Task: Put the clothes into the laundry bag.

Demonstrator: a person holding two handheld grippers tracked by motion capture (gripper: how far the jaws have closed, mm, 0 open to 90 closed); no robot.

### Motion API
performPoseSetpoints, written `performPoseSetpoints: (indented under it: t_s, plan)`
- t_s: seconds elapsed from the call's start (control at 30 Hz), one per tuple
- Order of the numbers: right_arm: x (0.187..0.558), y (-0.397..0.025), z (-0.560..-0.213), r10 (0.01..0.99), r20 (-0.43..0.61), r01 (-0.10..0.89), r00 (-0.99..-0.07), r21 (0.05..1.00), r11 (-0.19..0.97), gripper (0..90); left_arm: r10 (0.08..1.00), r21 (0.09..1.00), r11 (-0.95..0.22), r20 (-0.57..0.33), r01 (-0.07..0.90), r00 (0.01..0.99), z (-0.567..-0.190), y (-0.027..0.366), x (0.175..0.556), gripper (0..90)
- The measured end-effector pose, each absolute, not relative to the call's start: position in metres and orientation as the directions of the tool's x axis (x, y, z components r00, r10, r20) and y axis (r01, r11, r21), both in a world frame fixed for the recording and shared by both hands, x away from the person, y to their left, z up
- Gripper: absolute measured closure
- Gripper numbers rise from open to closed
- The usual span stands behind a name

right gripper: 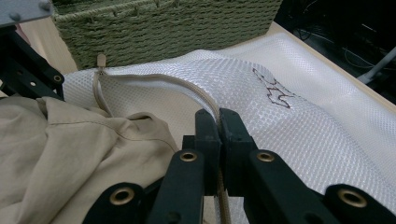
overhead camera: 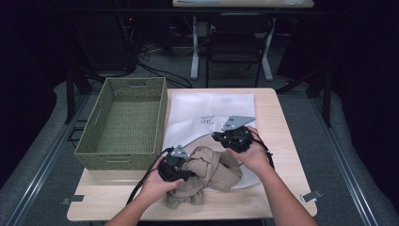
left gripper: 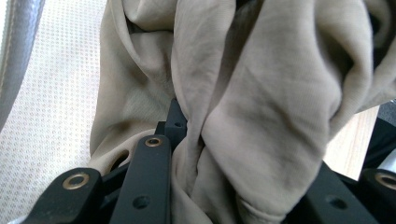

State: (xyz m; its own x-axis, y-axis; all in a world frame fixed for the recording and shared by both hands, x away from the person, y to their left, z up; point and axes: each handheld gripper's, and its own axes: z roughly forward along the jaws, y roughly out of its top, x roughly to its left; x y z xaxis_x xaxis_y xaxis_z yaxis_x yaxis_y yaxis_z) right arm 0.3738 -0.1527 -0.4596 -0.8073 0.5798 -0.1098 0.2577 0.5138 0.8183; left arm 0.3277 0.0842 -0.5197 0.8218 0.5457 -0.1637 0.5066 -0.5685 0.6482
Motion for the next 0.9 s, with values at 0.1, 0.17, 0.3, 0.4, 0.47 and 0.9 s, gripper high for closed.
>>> performPoseSetpoints:
  t_s: [0.1,0.17,0.3,0.4,0.47,0.9]
  plan:
    - [0.373,-0.153,-0.460,0.582,-0.102,0.258,-0.807,0.826,0.502,87.5,0.551,0.649,-0.561,-0.171,0.514,0.817,-0.521,0.082,0.331,69.2]
    - [0.373,-0.154,-0.460,0.587,-0.090,0.261,-0.805,0.834,0.486,87.4,0.554,0.647,-0.560,-0.172,0.517,0.815,-0.521,0.081,0.332,69.2]
    - [0.372,-0.155,-0.461,0.590,-0.080,0.264,-0.804,0.840,0.473,87.4,0.562,0.649,-0.555,-0.168,0.520,0.810,-0.521,0.078,0.335,69.2]
    - [0.372,-0.155,-0.461,0.589,-0.083,0.261,-0.804,0.841,0.475,87.5,0.571,0.651,-0.552,-0.160,0.521,0.805,-0.521,0.077,0.336,69.2]
    - [0.371,-0.156,-0.461,0.592,-0.080,0.263,-0.802,0.842,0.470,87.5,0.576,0.653,-0.548,-0.157,0.522,0.802,-0.521,0.078,0.339,69.2]
    - [0.369,-0.155,-0.459,0.586,-0.075,0.254,-0.807,0.851,0.459,87.5,0.651,0.656,-0.489,-0.165,0.575,0.741,-0.520,0.078,0.356,69.2]
